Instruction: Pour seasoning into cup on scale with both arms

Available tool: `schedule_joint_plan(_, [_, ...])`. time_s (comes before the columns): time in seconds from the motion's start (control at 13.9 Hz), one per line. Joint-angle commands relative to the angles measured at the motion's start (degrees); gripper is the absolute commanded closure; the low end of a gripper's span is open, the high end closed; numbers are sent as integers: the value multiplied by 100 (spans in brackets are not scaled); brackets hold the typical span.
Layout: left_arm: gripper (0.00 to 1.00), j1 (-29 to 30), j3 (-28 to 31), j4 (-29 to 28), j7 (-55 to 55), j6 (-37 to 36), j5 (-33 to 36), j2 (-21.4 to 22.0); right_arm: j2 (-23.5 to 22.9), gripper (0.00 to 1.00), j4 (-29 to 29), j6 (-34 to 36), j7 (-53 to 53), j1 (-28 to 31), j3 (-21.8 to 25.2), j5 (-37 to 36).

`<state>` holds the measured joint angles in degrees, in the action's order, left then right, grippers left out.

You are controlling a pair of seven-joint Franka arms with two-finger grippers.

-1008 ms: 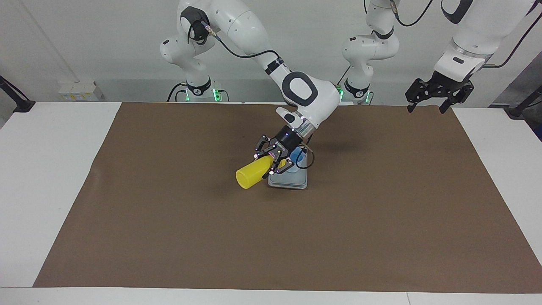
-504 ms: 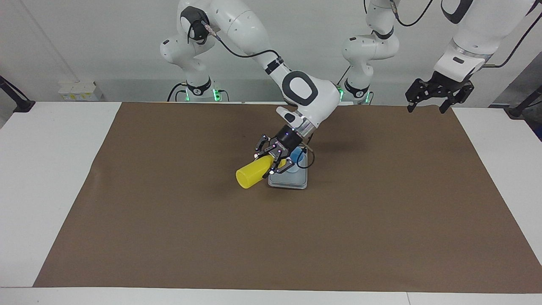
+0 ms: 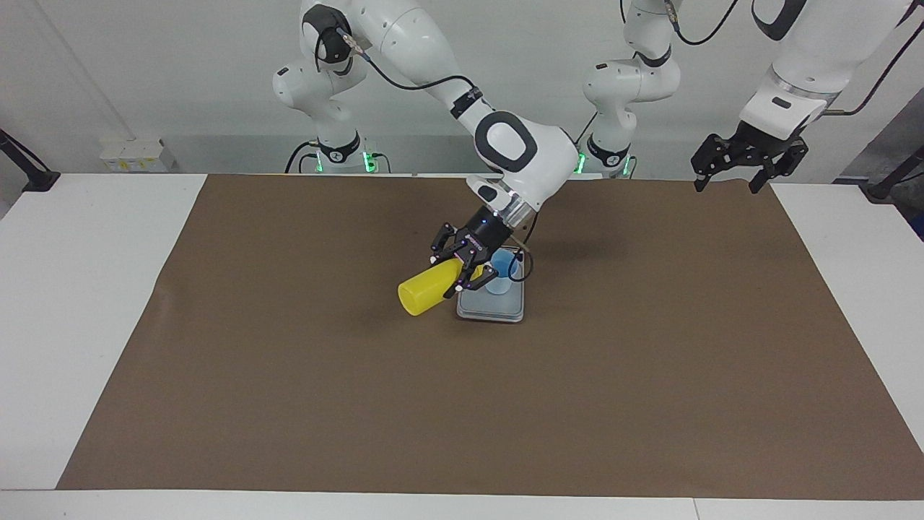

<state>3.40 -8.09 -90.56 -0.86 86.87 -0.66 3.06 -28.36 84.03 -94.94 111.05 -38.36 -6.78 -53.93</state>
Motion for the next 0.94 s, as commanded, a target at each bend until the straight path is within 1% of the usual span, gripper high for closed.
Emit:
schedule_joint_plan(0.0, [0, 38, -17, -50, -20, -57, 110, 63, 611, 100, 246, -164, 57, 494, -69, 845])
schedule_joint_plan(0.07, [0, 38, -17, -50, -20, -57, 110, 63, 769, 100, 272, -235, 14, 688, -78, 1310])
schedule_joint_plan(0.22, [0, 38, -17, -50, -20, -57, 110, 63, 1120, 100, 517, -288, -109, 1031, -78, 2172])
schedule_joint_plan(0.43, [0, 30, -17, -50, -20, -57, 110, 63, 1595, 100, 966, -595, -564, 1488, -78, 3122])
schedule_joint_plan(0.65, [0, 38, -17, -50, -20, -57, 110, 63, 1754, 100, 1036, -473, -970, 2050, -78, 4142])
schedule_joint_plan(0.86, [0, 38, -17, -50, -20, -57, 110, 63, 1878, 100, 1212, -455, -1470, 2516, -69, 4942])
